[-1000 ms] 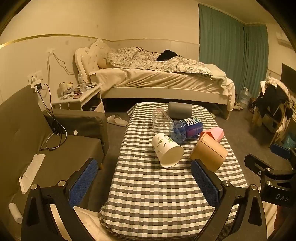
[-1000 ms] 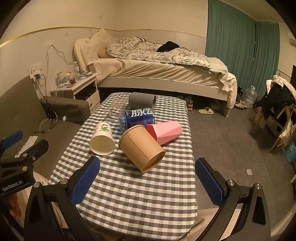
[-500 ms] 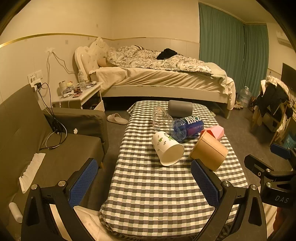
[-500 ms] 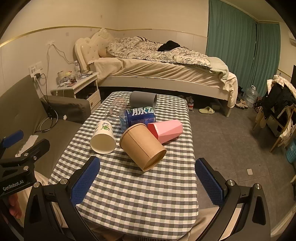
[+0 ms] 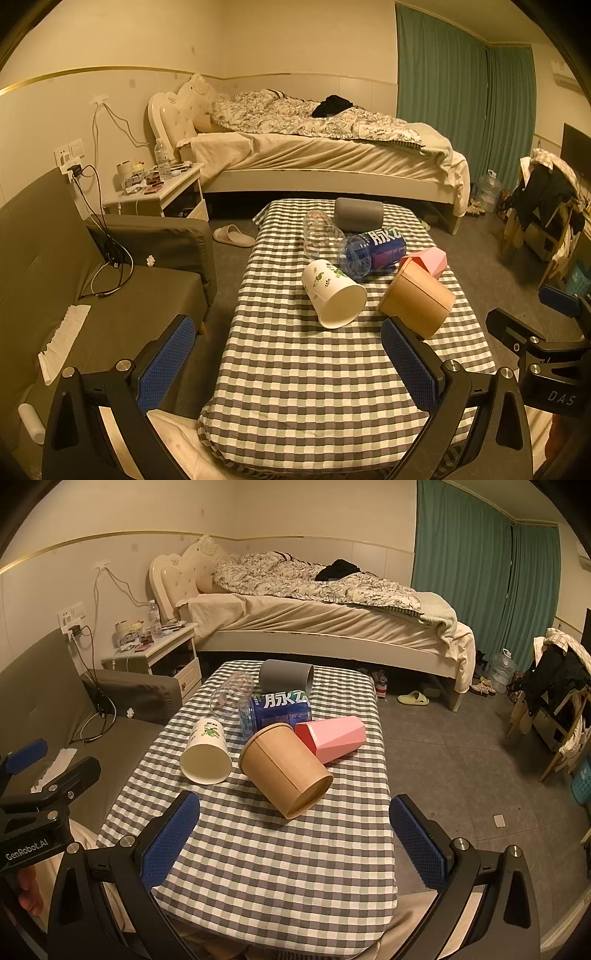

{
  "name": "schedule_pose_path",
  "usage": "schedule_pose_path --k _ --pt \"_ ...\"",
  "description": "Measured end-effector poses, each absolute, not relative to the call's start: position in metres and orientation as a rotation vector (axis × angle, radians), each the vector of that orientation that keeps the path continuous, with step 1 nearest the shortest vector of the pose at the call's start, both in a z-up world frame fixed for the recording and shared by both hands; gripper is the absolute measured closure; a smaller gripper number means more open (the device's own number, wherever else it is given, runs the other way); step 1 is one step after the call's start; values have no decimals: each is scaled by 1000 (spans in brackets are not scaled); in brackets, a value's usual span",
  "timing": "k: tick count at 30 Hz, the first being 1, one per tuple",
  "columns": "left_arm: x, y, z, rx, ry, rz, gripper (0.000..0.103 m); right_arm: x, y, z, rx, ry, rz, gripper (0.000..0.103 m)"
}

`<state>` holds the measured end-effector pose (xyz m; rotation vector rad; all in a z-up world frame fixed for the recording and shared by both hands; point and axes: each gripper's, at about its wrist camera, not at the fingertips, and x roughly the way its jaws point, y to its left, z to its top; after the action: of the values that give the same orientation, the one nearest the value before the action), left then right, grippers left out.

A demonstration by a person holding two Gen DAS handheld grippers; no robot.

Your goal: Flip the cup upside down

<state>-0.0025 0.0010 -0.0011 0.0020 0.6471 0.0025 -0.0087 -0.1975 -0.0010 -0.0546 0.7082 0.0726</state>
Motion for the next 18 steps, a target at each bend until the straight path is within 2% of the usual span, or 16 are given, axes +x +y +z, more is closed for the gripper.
schedule_pose_path --k 18 --pt "-2 1 -1 5 651 4 0 -10 -197 -2 -54 710 73 0"
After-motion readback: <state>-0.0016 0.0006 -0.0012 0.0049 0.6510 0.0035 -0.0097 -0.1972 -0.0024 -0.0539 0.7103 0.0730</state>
